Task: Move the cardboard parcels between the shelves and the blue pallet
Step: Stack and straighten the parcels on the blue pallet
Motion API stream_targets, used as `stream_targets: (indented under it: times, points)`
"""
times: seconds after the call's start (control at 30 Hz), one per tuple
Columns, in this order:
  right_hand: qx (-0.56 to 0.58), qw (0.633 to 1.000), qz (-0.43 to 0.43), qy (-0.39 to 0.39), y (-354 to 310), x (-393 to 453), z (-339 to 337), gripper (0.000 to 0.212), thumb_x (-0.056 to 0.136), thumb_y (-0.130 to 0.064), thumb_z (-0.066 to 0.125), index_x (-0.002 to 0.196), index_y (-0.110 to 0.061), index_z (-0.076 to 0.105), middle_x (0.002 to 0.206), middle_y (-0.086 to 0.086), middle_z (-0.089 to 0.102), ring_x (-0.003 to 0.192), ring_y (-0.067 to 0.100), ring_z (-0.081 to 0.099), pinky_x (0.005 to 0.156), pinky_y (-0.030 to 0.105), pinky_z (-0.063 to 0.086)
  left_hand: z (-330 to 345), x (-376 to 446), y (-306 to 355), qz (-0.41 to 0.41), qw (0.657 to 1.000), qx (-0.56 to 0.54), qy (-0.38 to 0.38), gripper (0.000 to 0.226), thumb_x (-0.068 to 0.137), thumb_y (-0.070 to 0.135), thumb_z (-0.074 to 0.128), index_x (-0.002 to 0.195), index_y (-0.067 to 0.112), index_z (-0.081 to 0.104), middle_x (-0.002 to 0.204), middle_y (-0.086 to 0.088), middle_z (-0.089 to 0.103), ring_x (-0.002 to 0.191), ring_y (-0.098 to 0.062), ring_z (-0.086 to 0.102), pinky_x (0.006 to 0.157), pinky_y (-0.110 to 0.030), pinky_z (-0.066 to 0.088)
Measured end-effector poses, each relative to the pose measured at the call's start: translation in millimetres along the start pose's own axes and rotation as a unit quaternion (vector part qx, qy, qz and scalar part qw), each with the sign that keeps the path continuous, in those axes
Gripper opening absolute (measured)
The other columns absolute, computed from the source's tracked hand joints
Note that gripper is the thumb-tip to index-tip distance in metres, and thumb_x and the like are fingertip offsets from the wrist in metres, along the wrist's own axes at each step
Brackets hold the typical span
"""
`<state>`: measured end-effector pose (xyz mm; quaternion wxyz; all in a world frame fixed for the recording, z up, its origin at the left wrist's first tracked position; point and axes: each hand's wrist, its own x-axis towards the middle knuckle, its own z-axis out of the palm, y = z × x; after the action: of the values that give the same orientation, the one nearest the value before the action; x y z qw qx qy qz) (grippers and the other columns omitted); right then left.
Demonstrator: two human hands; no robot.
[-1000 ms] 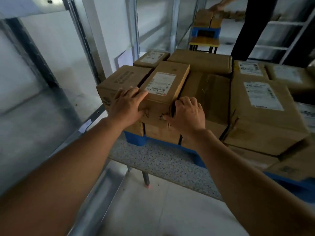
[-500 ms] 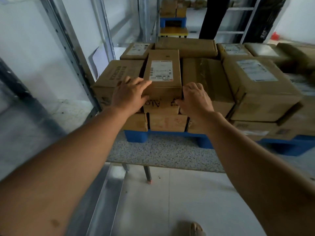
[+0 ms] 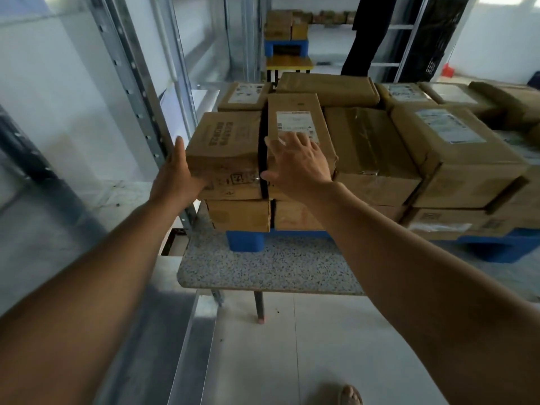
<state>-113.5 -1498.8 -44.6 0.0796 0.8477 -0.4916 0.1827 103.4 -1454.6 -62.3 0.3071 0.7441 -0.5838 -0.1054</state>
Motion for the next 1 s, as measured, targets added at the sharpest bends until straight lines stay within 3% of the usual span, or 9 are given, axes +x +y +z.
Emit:
stream_targets:
  times: [0.1,0.2,0.33,0.43,0.53,0.6,0.7,0.83,1.0]
  points:
    - [-0.035,0.999,-0.033,-0.021,-14,13,8,0.058,0.089,-0.045,0.054,0.142,-0.024,0.038,0.141,0.01,0.039,0.13,0.029,0.034,0.106,0.041,0.029,7,-1,-9,0.03,0.997,-0.072,-0.021,0.065,0.091,0.042,0.056,0.144,0.028,0.021,0.138,-0.003,0.049,0.122,-0.03,0.049,0.097,-0.044,0.04]
    - [-0.031,0.999,-0.031,-0.017,-14,21,13,0.049,0.092,-0.041,0.051,0.136,-0.021,0.046,0.137,0.006,0.046,0.127,0.027,0.037,0.104,0.04,0.03,9,6,-12,0.035,0.995,-0.094,-0.018,0.061,0.094,0.038,0.051,0.146,0.035,0.02,0.141,0.002,0.048,0.125,-0.024,0.048,0.101,-0.04,0.039]
    - [0.006,1.0,-0.015,0.008,-9,25,13,0.04,0.091,-0.039,0.052,0.124,-0.017,0.053,0.125,0.004,0.053,0.119,0.022,0.042,0.097,0.036,0.034,14,13,-10,0.045,0.99,-0.13,-0.02,0.061,0.096,0.027,0.05,0.148,0.03,0.019,0.146,0.001,0.041,0.13,-0.016,0.041,0.094,-0.023,0.033]
    - [0.002,1.0,-0.013,0.007,-7,27,12,0.039,0.091,-0.039,0.052,0.122,-0.015,0.054,0.125,0.004,0.055,0.119,0.022,0.042,0.095,0.036,0.035,16,17,-10,0.042,0.991,-0.129,-0.01,0.052,0.096,0.028,0.048,0.144,0.024,0.028,0.138,-0.002,0.05,0.124,-0.017,0.047,0.088,-0.025,0.037]
    - [-0.002,1.0,-0.013,0.008,-8,27,10,0.037,0.092,-0.039,0.052,0.12,-0.016,0.055,0.123,0.004,0.056,0.117,0.023,0.043,0.093,0.036,0.036,17,23,-16,0.042,0.99,-0.132,-0.016,0.045,0.093,0.025,0.053,0.135,0.016,0.04,0.12,-0.003,0.06,0.109,-0.018,0.055,0.067,-0.014,0.04]
    - [-0.005,1.0,-0.016,0.003,-9,26,8,0.038,0.092,-0.039,0.052,0.123,-0.017,0.054,0.125,0.005,0.055,0.119,0.023,0.043,0.094,0.037,0.035,17,28,-18,0.016,0.985,-0.164,-0.052,0.046,0.091,0.021,0.057,0.134,0.014,0.042,0.115,-0.003,0.059,0.109,-0.025,0.056,0.072,-0.019,0.044]
    - [-0.004,1.0,-0.019,-0.009,-9,26,6,0.039,0.092,-0.039,0.052,0.126,-0.018,0.055,0.127,0.006,0.054,0.12,0.024,0.041,0.095,0.039,0.035,18,27,-18,-0.012,0.977,-0.196,-0.079,0.048,0.09,0.017,0.058,0.135,0.016,0.04,0.116,-0.008,0.058,0.109,-0.03,0.056,0.088,-0.04,0.046]
    - [-0.013,1.0,-0.014,-0.011,-8,25,6,0.038,0.092,-0.038,0.053,0.125,-0.019,0.056,0.126,0.006,0.052,0.119,0.024,0.042,0.093,0.039,0.036,18,23,-19,0.01,0.982,-0.174,-0.077,0.048,0.092,0.02,0.055,0.136,0.017,0.037,0.116,-0.008,0.058,0.107,-0.027,0.056,0.086,-0.038,0.045]
    - [-0.016,1.0,-0.007,-0.024,-8,26,5,0.039,0.091,-0.038,0.053,0.126,-0.019,0.056,0.128,0.007,0.049,0.121,0.024,0.04,0.096,0.041,0.036,17,19,-20,0.022,0.983,-0.161,-0.085,0.043,0.092,0.022,0.057,0.132,0.014,0.044,0.122,-0.008,0.058,0.112,-0.025,0.055,0.097,-0.043,0.044]
